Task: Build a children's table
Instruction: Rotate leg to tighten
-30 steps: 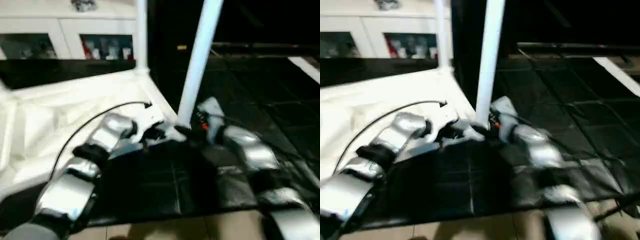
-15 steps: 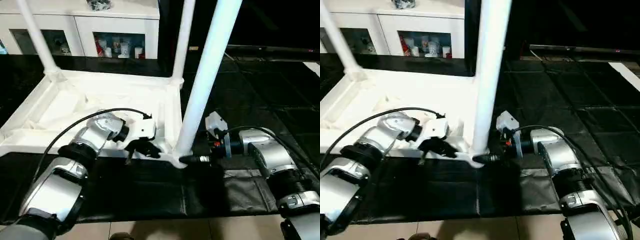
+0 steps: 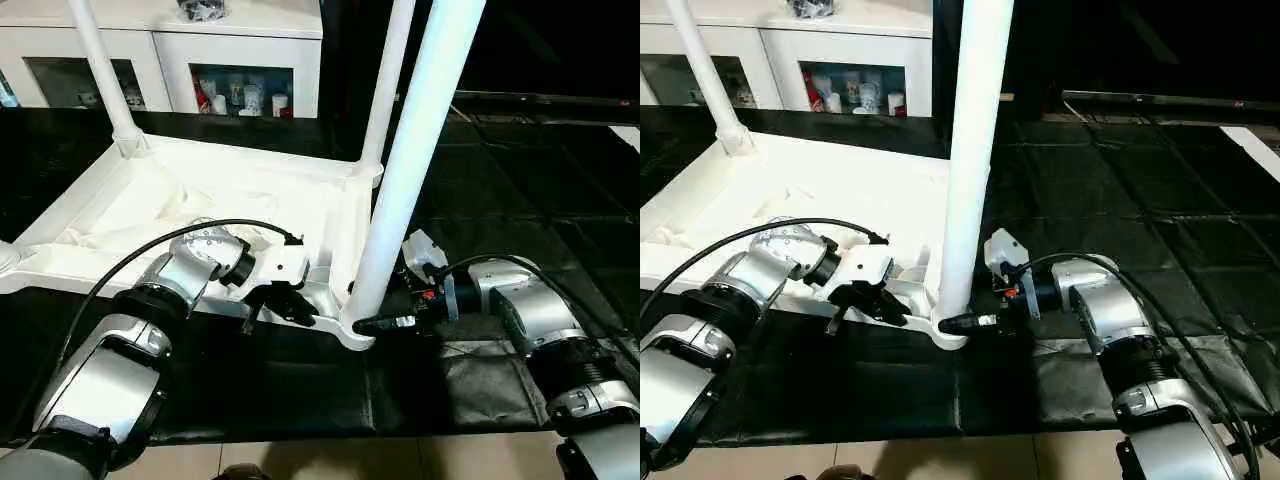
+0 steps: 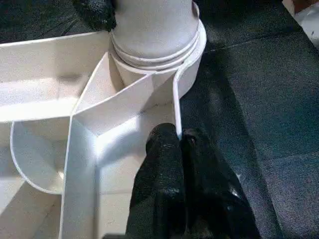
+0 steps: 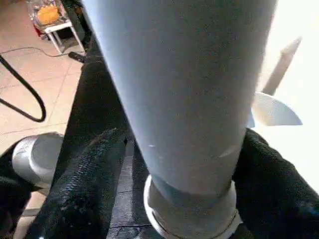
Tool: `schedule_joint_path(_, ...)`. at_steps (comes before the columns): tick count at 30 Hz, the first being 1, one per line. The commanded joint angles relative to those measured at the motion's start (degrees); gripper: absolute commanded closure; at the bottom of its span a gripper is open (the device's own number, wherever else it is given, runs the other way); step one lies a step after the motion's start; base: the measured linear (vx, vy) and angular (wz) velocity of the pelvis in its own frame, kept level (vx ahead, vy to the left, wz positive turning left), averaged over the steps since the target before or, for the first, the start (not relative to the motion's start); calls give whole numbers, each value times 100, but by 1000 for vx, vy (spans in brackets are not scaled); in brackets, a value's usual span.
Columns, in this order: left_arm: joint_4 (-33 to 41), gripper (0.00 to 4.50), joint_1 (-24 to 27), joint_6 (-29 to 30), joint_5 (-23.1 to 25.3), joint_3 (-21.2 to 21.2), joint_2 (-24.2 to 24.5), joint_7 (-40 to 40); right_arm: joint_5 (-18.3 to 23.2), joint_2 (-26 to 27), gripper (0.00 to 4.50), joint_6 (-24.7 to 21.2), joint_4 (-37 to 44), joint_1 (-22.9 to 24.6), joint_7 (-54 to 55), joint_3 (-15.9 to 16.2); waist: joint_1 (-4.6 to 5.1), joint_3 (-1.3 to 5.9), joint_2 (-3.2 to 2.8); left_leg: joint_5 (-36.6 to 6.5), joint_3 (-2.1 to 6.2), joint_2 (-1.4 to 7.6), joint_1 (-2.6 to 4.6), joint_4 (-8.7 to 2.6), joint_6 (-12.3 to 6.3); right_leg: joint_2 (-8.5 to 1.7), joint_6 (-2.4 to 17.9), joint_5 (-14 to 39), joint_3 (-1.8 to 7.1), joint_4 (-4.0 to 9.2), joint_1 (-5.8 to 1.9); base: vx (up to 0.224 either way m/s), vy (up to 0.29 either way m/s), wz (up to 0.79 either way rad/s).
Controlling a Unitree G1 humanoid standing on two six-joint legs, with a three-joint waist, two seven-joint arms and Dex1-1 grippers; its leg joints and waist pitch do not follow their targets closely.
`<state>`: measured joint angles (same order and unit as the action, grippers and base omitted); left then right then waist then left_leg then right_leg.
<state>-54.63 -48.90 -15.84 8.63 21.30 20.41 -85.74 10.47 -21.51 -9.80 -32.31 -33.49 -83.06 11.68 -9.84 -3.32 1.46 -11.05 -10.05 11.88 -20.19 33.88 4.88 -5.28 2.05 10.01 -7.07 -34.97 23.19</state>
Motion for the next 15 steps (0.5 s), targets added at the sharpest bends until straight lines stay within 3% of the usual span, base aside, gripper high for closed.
schedule_joint_path(1,199,450,9,-166,49,162,-49,-158,28,-50,154,-7,-25,-87,-126,18,36,432,0,-770,29,219,23,-377,-241,-439,1082,1124,374,371,-354,0,0,0)
schedule_joint_path(11,129,450,3,46,11,39,-101,77,78,23,235,-102,84,3,-18,17,35,428,-5,-783,28,220,27,-379,-218,-440,1052,1188,374,380,-349,0,0,0)
schedule_joint_path(15,-55,450,-167,866,-85,-264,-446,927,-215,485,246,-282,-16,22,1483,-160,88,400,10,-911,34,199,29,-398,-68,-442,891,1649,371,431,-335,0,0,0)
